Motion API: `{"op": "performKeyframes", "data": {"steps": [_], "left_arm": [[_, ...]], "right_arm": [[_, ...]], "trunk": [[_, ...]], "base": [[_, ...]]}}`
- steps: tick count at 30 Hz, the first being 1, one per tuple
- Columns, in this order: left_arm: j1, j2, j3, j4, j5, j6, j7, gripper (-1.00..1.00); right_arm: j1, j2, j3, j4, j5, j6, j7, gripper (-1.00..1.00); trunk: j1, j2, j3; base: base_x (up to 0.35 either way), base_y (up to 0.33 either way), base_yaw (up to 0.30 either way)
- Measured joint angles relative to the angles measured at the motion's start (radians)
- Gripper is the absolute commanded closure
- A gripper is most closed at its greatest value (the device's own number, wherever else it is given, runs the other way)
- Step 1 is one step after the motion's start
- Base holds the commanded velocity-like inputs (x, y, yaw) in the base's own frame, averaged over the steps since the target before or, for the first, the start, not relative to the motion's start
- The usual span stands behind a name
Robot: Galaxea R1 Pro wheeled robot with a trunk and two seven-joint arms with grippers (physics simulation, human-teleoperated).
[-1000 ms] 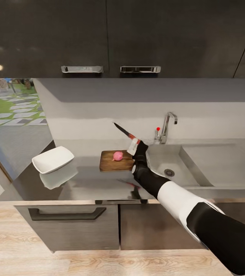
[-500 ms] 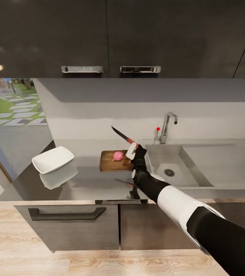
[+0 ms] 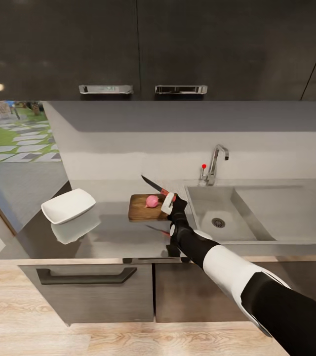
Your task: In the kitchen, take the Vidalia onion out of the sink, dice it on the chopping board with the paring knife, put the diced onion into the bowl on the countertop, then place both the paring knife and the chopping board into the sink.
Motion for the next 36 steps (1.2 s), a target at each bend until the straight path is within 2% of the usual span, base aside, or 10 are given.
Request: {"op": "performKeyframes", "data": {"steps": [9, 15, 36], "left_arm": [[0.000, 0.000, 0.000, 0.000, 0.000, -0.001, 0.000, -1.00], [0.000, 0.000, 0.000, 0.000, 0.000, -0.001, 0.000, -1.00], [0.000, 0.000, 0.000, 0.000, -0.001, -0.001, 0.000, -1.00]], "right_arm": [[0.000, 0.000, 0.003, 0.000, 0.001, 0.005, 0.003, 1.00], [0.000, 0.000, 0.032, -0.001, 0.002, 0.006, 0.003, 1.00], [0.000, 0.000, 0.035, -0.003, 0.002, 0.004, 0.003, 1.00]], "trunk": [[0.000, 0.000, 0.000], [0.000, 0.000, 0.000], [0.000, 0.000, 0.000]], "base": [[0.000, 0.000, 0.000], [0.000, 0.000, 0.000], [0.003, 0.000, 0.000]]}}
